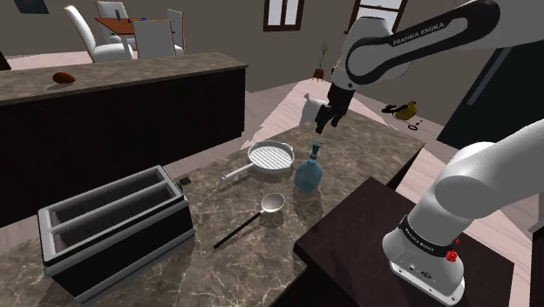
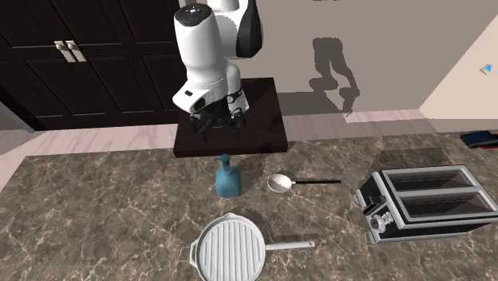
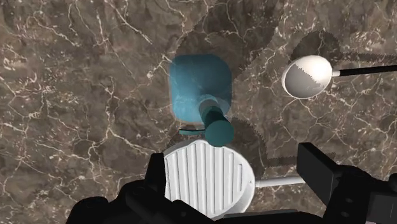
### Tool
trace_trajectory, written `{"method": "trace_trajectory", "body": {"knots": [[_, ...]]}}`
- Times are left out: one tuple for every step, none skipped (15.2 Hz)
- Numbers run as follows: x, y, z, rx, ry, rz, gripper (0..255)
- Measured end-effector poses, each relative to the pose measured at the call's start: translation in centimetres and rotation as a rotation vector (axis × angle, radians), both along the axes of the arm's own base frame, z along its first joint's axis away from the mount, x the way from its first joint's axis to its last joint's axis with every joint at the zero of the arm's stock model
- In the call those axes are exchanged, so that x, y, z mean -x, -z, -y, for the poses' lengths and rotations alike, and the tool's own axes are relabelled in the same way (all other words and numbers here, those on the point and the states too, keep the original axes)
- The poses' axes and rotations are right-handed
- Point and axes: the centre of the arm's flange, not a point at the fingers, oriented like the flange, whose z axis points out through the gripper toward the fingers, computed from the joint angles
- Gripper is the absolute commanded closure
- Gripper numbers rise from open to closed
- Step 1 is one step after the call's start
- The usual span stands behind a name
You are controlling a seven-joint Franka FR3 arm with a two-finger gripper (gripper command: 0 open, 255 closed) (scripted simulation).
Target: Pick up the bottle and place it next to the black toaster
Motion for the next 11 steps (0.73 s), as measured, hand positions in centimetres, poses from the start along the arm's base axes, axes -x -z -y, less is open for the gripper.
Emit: {"method": "trace_trajectory", "body": {"knots": [[-0.3, 1.4, -0.1, 0.0, 0.004, -0.006, 0], [-0.7, 2.3, 0.1, 0.0, 0.009, -0.011, 0], [-1.1, 3.8, 0.4, -0.001, 0.013, -0.017, 0], [-1.3, 5.0, 0.7, -0.001, 0.017, -0.022, 0], [-1.5, 5.7, 0.5, -0.001, 0.019, -0.024, 0], [-1.6, 6.3, 0.6, -0.001, 0.02, -0.025, 0], [-1.7, 6.9, 0.5, 0.0, 0.021, -0.026, 0], [-1.9, 7.5, 0.4, 0.0, 0.021, -0.026, 0], [-1.9, 8.1, 0.4, 0.0, 0.021, -0.026, 0], [-2.0, 8.7, 0.5, 0.0, 0.021, -0.026, 0], [-1.9, 9.2, 0.4, 0.0, 0.022, -0.026, 0]]}}
